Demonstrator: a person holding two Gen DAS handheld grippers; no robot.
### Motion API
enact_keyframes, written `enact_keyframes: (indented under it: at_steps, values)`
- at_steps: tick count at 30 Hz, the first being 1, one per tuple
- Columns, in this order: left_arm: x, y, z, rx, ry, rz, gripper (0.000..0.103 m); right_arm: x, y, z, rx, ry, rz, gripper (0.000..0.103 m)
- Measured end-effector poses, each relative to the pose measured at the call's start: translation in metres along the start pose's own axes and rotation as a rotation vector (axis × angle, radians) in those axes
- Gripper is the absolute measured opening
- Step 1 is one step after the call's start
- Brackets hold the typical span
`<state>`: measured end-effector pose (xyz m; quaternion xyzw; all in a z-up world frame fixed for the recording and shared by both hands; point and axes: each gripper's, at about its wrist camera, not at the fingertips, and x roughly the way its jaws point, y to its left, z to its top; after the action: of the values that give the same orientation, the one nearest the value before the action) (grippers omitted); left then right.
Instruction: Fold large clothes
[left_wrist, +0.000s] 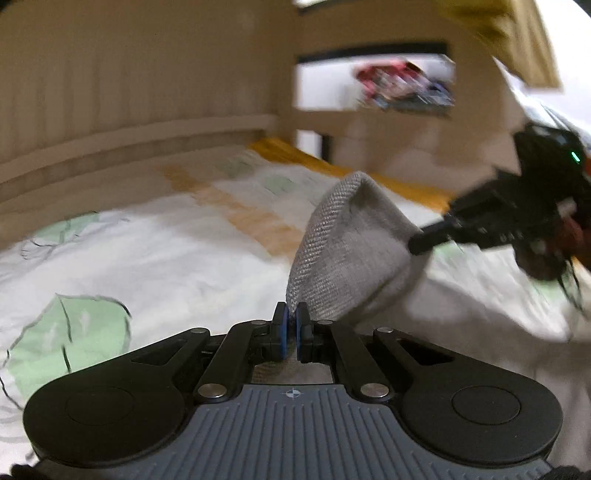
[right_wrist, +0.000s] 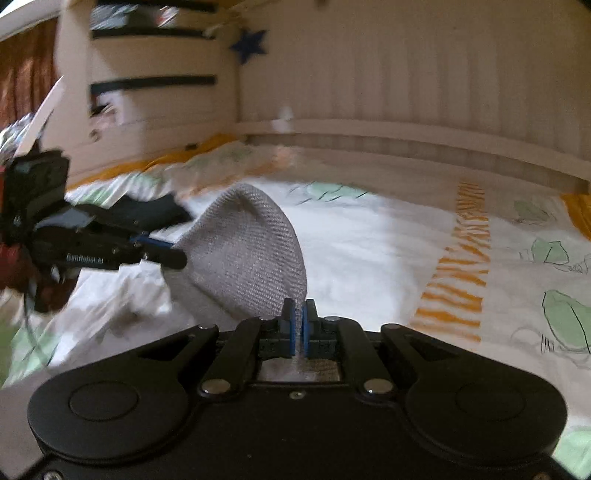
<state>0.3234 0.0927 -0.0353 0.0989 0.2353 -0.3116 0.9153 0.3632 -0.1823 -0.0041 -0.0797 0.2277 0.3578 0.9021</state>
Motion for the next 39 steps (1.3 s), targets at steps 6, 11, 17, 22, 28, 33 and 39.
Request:
enact_keyframes:
  at_steps: [6, 11, 17, 22, 28, 33, 39]
  values:
    - [-0.01, -0.039, -0.046, 0.113, 0.241, -0.129, 0.007, -0.014, 0.047, -0.049, -0.082, 0.205, 0.078, 0.012]
    - [-0.029, -0.025, -0.052, -0.074, 0.245, -0.154, 0.01, -0.019, 0.055, -0.063, 0.002, 0.277, 0.115, 0.015]
    - [-0.021, 0.029, -0.041, -0.573, 0.103, -0.111, 0.045, -0.022, 0.011, -0.055, 0.393, 0.145, 0.025, 0.058]
    - [0.01, 0.045, -0.045, -0.691, 0.134, -0.011, 0.05, -0.001, -0.01, -0.065, 0.545, 0.143, -0.07, 0.058]
    - [0.016, 0.053, -0.064, -0.801, 0.133, 0.074, 0.051, 0.009, -0.021, -0.083, 0.66, 0.134, -0.124, 0.058]
    - [0.022, 0.06, -0.066, -0.827, 0.113, 0.089, 0.049, 0.013, -0.027, -0.086, 0.689, 0.122, -0.135, 0.058]
    - [0.017, 0.052, -0.049, -0.748, 0.011, 0.136, 0.004, 0.021, -0.021, -0.077, 0.645, 0.12, -0.176, 0.013]
